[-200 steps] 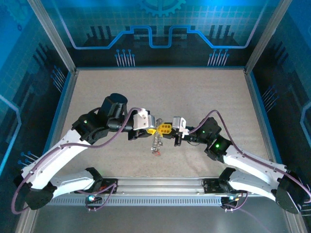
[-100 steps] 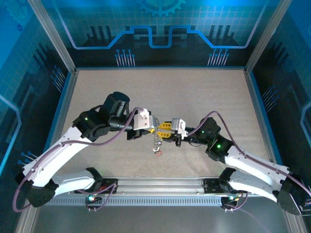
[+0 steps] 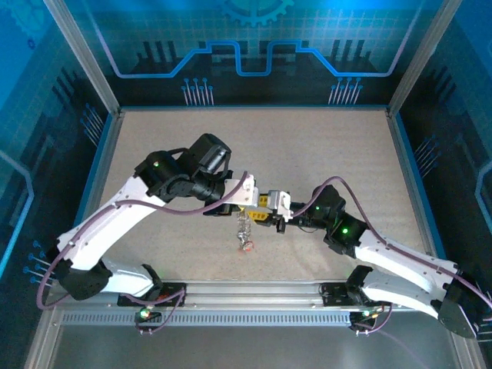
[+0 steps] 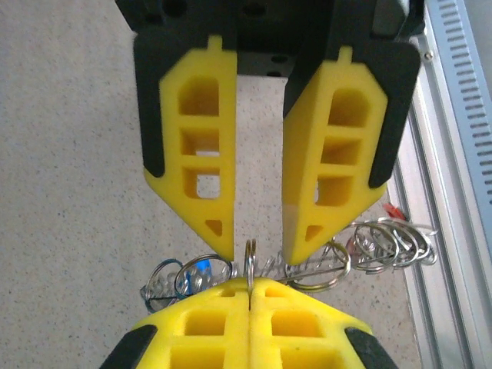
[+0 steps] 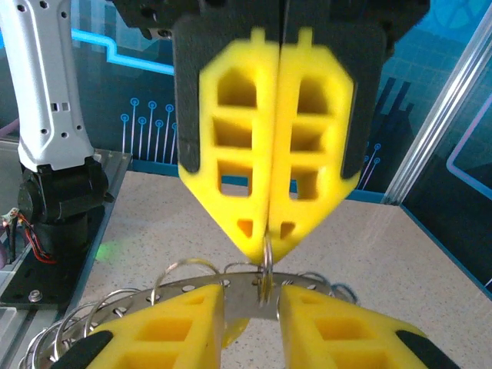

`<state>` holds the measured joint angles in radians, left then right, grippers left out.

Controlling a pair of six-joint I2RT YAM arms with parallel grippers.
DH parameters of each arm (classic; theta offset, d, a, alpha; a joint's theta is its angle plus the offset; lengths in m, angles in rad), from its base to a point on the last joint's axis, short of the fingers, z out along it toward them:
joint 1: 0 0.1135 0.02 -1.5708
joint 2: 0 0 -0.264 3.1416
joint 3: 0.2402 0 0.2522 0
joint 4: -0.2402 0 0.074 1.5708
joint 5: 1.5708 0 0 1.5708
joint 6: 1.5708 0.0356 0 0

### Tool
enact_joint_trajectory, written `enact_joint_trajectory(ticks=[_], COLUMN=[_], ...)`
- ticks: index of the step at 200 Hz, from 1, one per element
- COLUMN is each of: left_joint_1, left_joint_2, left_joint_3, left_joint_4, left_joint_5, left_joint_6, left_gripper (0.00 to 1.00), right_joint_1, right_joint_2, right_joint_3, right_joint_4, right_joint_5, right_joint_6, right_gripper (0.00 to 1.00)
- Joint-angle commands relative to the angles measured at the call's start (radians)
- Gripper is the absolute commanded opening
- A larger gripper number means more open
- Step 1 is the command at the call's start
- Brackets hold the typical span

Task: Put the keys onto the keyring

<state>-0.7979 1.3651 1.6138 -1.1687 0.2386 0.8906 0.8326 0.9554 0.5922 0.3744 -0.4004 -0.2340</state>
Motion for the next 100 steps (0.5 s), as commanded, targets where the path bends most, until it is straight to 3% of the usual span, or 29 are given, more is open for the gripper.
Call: enact_joint_trajectory(ticks=[1,16,52,76,100], left_joint_1=[-0.006,-0.007,-0.006,-0.005,-0.005], left_joint_2=[0.003,0.002,0.002,-0.014,-0.044], left_joint_3=[0.038,0.036,0.030,0.014,-0.025], left_joint_4=[-0.043,-0.023,0.005,0.041,0.098], left_joint_5=[0.011,0.029,0.053,0.073,0.076], left_joint_6=[0.016,0.000,-0.038,-0.066,-0.088], left_gripper=[0.00,0.00,0.00,0.01,0.10], right_joint_1=[0.019,0.020,0.021,0.023,0.023], right_joint_2=[-0.002,-0.005,-0.012,-0.016,-0.025], right_joint_3=[0.034,0.030,0.028,0.022,0.013], right_joint_4=[0.002,0.000,-0.014,-0.013,-0.003], right_joint_5=[-0.018,-0.022,-0.028,-0.024,-0.026], right_joint_6=[-0.016,-0.014,-0.022,-0.018,-0.004], right_gripper=[0.25,0.21,0.02,0.01,0.00])
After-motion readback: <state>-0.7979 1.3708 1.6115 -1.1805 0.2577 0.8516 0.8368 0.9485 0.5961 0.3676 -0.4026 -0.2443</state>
